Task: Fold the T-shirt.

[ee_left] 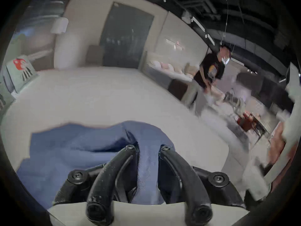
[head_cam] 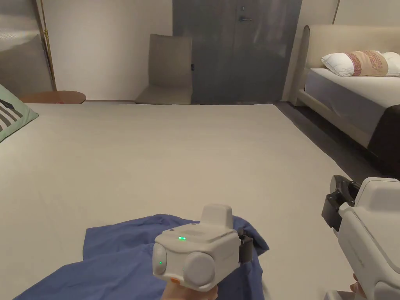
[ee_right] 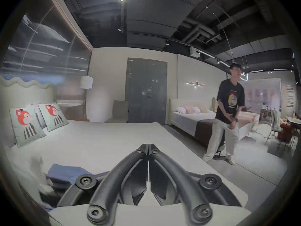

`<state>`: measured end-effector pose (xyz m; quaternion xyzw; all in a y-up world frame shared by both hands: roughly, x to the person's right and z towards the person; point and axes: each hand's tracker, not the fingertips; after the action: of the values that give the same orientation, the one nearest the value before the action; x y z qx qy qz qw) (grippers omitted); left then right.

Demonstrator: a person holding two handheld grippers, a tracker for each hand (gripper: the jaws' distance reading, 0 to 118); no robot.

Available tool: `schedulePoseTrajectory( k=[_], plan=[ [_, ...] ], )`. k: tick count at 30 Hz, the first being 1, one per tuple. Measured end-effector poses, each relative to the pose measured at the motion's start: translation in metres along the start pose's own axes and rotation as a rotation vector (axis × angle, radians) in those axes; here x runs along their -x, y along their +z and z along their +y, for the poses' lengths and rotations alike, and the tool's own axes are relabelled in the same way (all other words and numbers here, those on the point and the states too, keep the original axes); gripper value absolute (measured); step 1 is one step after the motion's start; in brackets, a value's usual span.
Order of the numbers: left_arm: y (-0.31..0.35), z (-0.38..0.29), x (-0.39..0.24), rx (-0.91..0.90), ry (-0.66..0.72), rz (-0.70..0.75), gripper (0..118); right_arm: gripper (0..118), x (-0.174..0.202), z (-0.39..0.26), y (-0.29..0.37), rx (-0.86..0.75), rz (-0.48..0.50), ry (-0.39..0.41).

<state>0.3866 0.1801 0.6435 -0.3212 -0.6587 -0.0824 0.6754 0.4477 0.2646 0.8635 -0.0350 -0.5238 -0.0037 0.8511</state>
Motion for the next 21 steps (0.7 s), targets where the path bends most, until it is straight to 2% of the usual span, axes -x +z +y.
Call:
schedulePoseTrajectory(
  k=[5, 9, 12, 13, 14, 15, 16, 17, 18, 21],
  plan=[
    [-0.047, -0.062, 0.0, 0.26, 0.023, -0.013, 11, 1, -0.003, -0.013, -0.001, 0.032, -0.011, -0.006],
    [-0.058, -0.087, 0.003, 0.3, 0.009, 0.023, 11, 1, 0.004, -0.019, -0.004, 0.045, 0.007, 0.001],
    [-0.056, -0.082, 0.007, 0.29, 0.022, 0.008, 12, 1, 0.011, -0.021, -0.007, 0.051, 0.024, 0.005],
    [-0.053, -0.079, 0.009, 0.286, 0.041, 0.0, 16, 1, 0.014, -0.021, -0.007, 0.051, 0.031, 0.008],
    [-0.046, -0.075, 0.011, 0.264, 0.054, -0.01, 27, 1, 0.016, -0.02, -0.007, 0.05, 0.037, 0.008],
    [-0.038, -0.071, 0.013, 0.237, 0.052, -0.012, 48, 1, 0.018, -0.02, -0.007, 0.048, 0.042, 0.007],
    [-0.027, -0.066, 0.017, 0.191, 0.047, -0.004, 74, 1, 0.02, -0.019, -0.007, 0.044, 0.049, 0.006],
    [-0.011, -0.059, 0.023, 0.13, 0.037, 0.004, 87, 1, 0.022, -0.018, -0.007, 0.04, 0.055, 0.005],
    [0.005, -0.052, 0.03, 0.072, 0.028, 0.015, 91, 1, 0.024, -0.017, -0.008, 0.036, 0.06, 0.005],
    [0.067, -0.027, 0.059, -0.122, 0.016, 0.136, 91, 1, 0.032, -0.014, -0.01, 0.024, 0.076, 0.0]
  ],
)
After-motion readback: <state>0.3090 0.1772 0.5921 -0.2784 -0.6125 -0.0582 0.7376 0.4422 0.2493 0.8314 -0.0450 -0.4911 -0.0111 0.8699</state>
